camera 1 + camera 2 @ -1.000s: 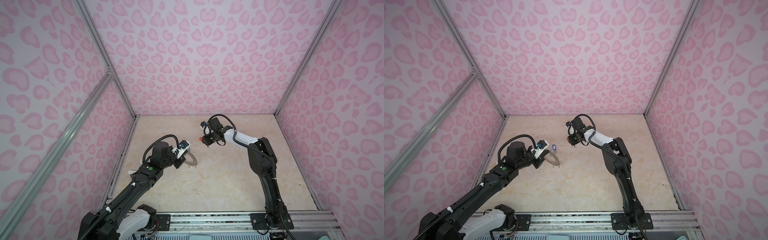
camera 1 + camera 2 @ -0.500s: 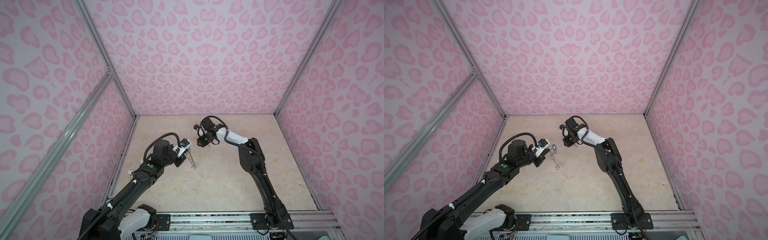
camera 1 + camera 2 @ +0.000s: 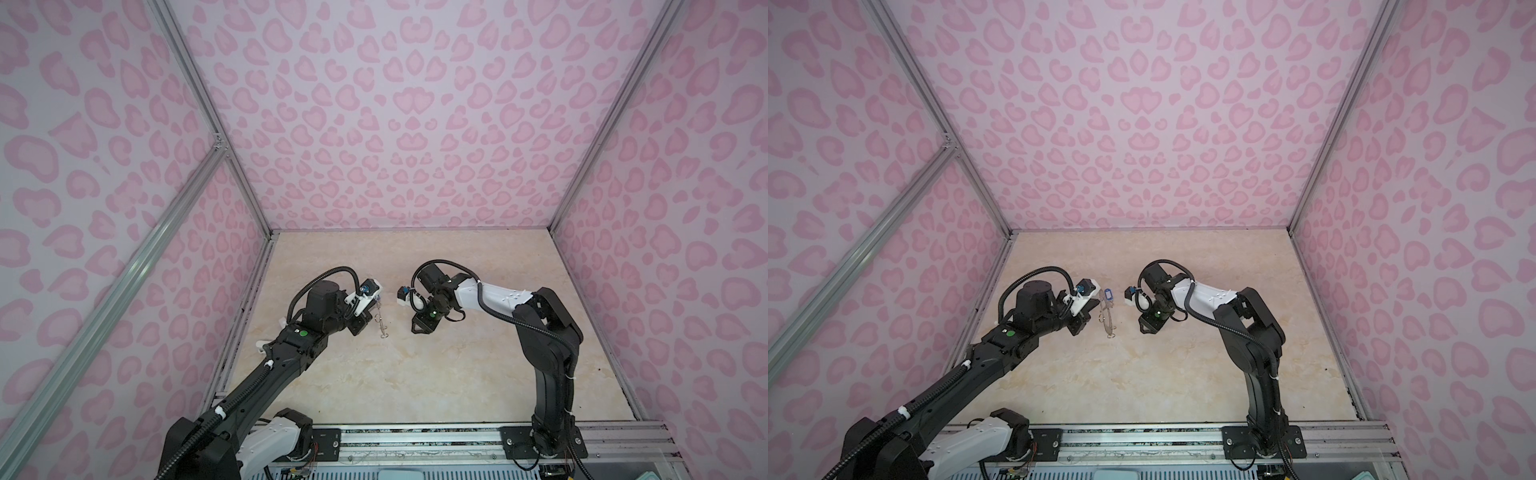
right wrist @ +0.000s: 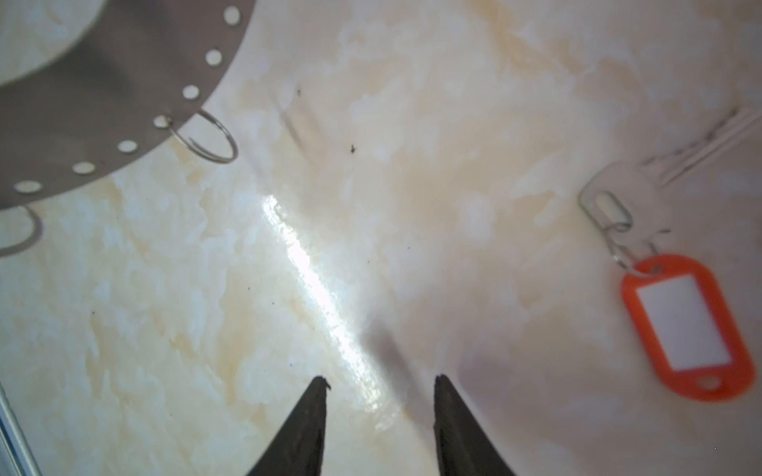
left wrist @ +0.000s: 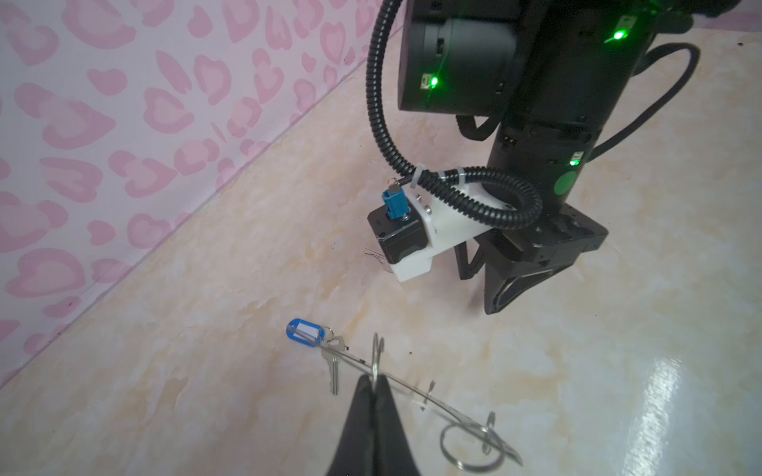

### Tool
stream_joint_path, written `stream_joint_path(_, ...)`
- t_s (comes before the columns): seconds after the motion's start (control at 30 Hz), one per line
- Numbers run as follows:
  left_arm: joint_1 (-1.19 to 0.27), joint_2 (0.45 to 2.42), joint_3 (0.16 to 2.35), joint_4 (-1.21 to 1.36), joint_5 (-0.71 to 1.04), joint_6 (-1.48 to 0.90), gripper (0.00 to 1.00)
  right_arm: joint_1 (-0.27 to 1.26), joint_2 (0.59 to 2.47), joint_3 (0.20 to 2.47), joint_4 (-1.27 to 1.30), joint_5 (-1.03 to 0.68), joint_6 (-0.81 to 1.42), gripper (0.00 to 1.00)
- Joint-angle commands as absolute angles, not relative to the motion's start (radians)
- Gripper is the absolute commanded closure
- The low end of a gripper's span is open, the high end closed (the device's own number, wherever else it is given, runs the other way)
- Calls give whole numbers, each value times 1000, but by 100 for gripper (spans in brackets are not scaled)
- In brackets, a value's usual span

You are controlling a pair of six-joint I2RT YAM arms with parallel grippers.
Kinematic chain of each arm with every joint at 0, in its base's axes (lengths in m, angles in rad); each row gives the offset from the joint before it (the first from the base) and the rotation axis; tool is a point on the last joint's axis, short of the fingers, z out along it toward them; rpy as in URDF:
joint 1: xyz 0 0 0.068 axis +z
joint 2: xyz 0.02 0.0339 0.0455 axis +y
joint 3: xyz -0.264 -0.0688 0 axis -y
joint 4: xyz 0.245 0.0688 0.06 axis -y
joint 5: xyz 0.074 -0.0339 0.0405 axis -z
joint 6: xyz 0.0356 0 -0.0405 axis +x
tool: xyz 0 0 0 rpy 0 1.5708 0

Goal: Put the keys on the keyring

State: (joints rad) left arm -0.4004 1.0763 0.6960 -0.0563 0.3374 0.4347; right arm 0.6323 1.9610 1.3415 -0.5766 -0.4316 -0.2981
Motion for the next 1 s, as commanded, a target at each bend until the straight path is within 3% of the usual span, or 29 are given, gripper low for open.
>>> stream_joint_path(0.0,-399,1081,700,-23,363,422,97,622,1919,1295,-441,-376,-277,56)
stream_joint_path(0.4,-399,1068,687,-24,350,423,97,601,2003,1383,-392,-118,-294,64)
stream_joint_path(0.57,-399,1066,687,-29,339,433,97,626,2019,1382,-331,-110,-459,71)
stream_joint_path(0.97,-399,1080,690,-34,333,448,97,640,2065,1396,-322,-148,-635,77)
